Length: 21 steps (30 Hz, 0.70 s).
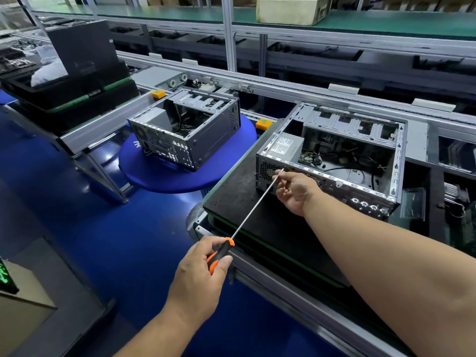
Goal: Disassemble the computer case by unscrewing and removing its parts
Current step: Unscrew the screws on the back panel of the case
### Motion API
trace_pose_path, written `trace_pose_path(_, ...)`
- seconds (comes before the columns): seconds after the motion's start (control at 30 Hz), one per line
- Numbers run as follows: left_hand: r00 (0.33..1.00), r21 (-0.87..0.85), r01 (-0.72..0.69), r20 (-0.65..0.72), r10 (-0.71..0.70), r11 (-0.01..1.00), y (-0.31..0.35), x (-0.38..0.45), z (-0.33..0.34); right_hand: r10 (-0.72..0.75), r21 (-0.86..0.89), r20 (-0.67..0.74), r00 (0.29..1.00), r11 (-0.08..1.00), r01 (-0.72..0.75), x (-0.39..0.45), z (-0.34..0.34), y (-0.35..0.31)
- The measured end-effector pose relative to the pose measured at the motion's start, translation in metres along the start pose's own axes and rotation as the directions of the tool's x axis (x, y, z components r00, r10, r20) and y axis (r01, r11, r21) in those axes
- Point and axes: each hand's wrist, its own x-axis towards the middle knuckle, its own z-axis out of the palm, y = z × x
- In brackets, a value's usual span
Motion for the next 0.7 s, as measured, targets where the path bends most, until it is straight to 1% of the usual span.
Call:
trace_pose_path(0.1,0.988,0.216,-0.145,-0.022,0.153,0.966,0.007,0.000,0.001,0.009,-0.003,-0.009,1.000,1.000,-0.009,0.001,0.001,-0.001)
trace_pose_path(0.17,0.983,0.278,-0.167,-0.020,0.180,0.946,0.009,0.000,0.003,0.017,-0.036,-0.026,1.000,0.999,-0.018,0.000,0.002,-0.002)
trace_pose_path(0.23,0.988,0.247,-0.132,-0.039,0.146,0.960,0.009,0.000,0.005,-0.011,-0.171,-0.085,0.996,0.985,-0.004,-0.002,0.004,-0.003)
trace_pose_path(0.27,0.993,0.206,-0.101,-0.041,0.112,0.973,0.008,0.001,0.005,-0.060,-0.288,-0.135,0.989,0.957,0.018,-0.004,0.004,-0.005)
trace_pose_path(0.3,0.996,0.157,-0.072,-0.031,0.078,0.985,0.007,0.001,0.006,-0.136,-0.420,-0.186,0.973,0.906,0.047,-0.007,0.003,-0.007)
trace_pose_path(0.33,0.999,0.111,-0.048,-0.014,0.050,0.993,0.006,0.002,0.006,-0.236,-0.549,-0.214,0.948,0.831,0.083,-0.010,0.002,-0.011)
trace_pose_path(0.37,1.000,0.075,-0.027,0.000,0.027,0.997,0.005,0.003,0.006,-0.355,-0.668,-0.193,0.915,0.730,0.143,-0.013,0.002,-0.017)
trace_pose_path(0.4,1.000,0.051,-0.011,0.008,0.011,0.999,0.005,0.004,0.006,-0.477,-0.761,-0.118,0.871,0.607,0.229,-0.016,0.001,-0.023)
trace_pose_path(0.43,1.000,0.041,-0.004,0.009,0.003,0.999,0.005,0.004,0.006,-0.583,-0.818,-0.018,0.812,0.476,0.323,-0.019,0.001,-0.030)
trace_pose_path(0.47,1.000,0.042,-0.005,0.005,0.005,0.999,0.005,0.005,0.005,-0.664,-0.853,0.066,0.745,0.350,0.387,-0.020,0.001,-0.039)
trace_pose_path(0.5,1.000,0.050,-0.010,0.002,0.010,0.999,0.005,0.006,0.005,-0.719,-0.886,0.123,0.684,0.230,0.402,-0.020,0.000,-0.050)
trace_pose_path(0.53,1.000,0.058,-0.014,0.000,0.014,0.998,0.005,0.006,0.005,-0.748,-0.920,0.170,0.642,0.114,0.376,-0.020,0.000,-0.061)
trace_pose_path(0.57,1.000,0.059,-0.019,-0.003,0.019,0.998,0.006,0.006,0.005,-0.747,-0.948,0.206,0.632,0.007,0.317,-0.018,-0.002,-0.072)
trace_pose_path(0.6,1.000,0.058,-0.024,-0.006,0.024,0.998,0.007,0.006,0.005,-0.718,-0.967,0.228,0.658,-0.085,0.242,-0.015,-0.006,-0.081)
trace_pose_path(0.63,1.000,0.057,-0.028,-0.010,0.028,0.998,0.008,0.005,0.005,-0.670,-0.974,0.229,0.707,-0.155,0.168,-0.011,-0.010,-0.086)
trace_pose_path(0.7,1.000,0.060,-0.027,-0.013,0.027,0.998,0.009,0.005,0.006,-0.549,-0.966,0.207,0.810,-0.243,0.082,-0.002,-0.018,-0.086)
